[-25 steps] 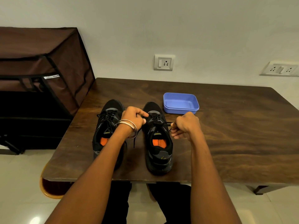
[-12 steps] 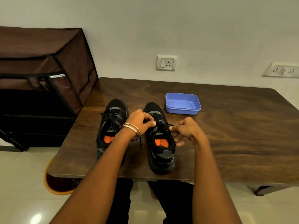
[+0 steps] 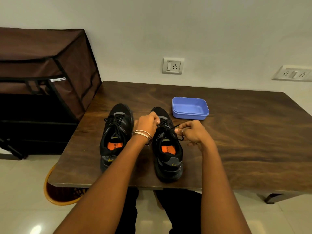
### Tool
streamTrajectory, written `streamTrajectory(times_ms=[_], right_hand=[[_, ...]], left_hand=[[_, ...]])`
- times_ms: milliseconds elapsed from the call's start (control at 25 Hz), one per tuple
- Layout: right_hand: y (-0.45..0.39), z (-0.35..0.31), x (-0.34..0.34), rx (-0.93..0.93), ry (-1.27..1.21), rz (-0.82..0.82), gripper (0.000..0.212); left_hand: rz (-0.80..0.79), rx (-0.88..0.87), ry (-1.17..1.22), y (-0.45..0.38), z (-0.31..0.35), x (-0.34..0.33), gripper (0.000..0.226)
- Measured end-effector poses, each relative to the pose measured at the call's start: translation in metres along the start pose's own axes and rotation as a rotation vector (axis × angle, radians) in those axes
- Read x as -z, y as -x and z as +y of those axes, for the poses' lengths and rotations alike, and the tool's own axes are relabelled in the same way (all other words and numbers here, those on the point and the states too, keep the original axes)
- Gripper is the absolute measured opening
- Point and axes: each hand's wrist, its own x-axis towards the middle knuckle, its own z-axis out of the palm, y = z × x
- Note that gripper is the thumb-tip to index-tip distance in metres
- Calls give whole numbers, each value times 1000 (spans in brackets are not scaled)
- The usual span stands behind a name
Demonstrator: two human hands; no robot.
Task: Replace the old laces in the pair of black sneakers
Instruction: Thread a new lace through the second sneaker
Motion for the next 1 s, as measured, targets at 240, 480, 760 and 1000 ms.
streamTrajectory(times_ms=[240, 480, 760, 1000], right_hand=[[-4, 0, 0, 93, 31, 220, 26], [40, -20, -29, 373, 183, 97, 18], [101, -6, -72, 165, 742, -4, 39], [106, -17, -81, 176, 721, -63, 32]], left_hand=[[231, -6, -50, -2, 1, 1, 16], [208, -6, 153, 27, -4, 28, 9], [-87, 511, -463, 113, -7, 43, 68], [-130, 212, -641, 114, -35, 45, 32]])
